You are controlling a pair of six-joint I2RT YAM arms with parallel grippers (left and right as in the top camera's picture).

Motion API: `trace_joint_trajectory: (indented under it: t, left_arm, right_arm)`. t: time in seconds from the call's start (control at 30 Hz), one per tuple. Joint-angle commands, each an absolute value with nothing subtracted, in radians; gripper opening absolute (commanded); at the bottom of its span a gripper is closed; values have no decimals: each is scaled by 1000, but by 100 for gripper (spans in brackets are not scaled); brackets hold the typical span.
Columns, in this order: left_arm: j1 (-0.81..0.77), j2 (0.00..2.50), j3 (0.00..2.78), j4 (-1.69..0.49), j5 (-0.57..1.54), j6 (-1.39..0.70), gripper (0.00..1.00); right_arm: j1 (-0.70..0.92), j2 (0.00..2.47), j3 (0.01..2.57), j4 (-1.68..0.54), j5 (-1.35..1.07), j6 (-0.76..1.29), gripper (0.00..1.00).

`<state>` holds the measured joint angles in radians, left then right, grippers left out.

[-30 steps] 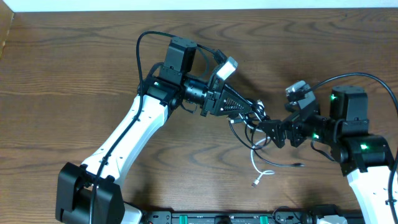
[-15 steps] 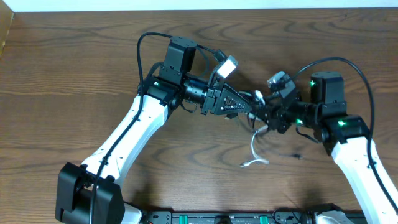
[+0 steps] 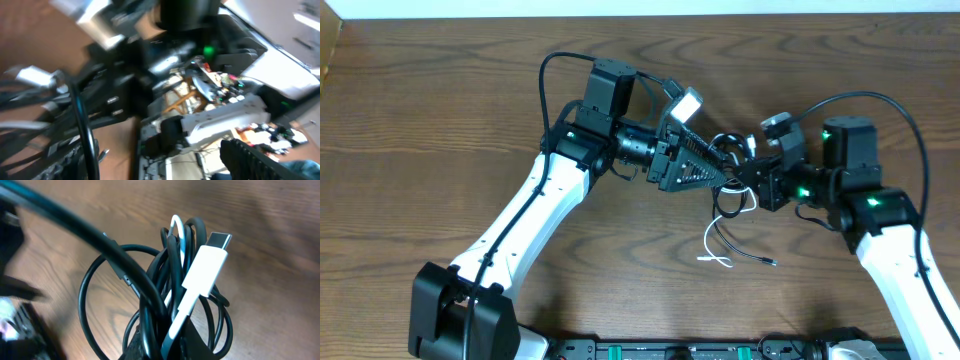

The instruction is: Untangle cables

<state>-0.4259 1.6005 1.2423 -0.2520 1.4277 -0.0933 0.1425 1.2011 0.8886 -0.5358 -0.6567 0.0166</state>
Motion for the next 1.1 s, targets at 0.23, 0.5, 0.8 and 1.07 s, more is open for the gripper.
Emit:
trace_joint_trajectory:
  t: [0.23,0.5,0.8,1.07]
  left_arm:
    - [-422,1580,1261,-506,845,-140,86]
    - [-434,1580,1261,-530,668,-151,87]
    - [-464,1580,1261,-531,669,-98,75]
    - [-464,1579,1261,-538,711,-98,76]
  right_arm:
    - [11,1018,888,-677,-719,160,1]
    - [-14,1007,888,-751,-1021,166,1]
    - [-14,1008,888,-753,-1029,258,1]
    - [-14,1008,888,-774,-908,367,2]
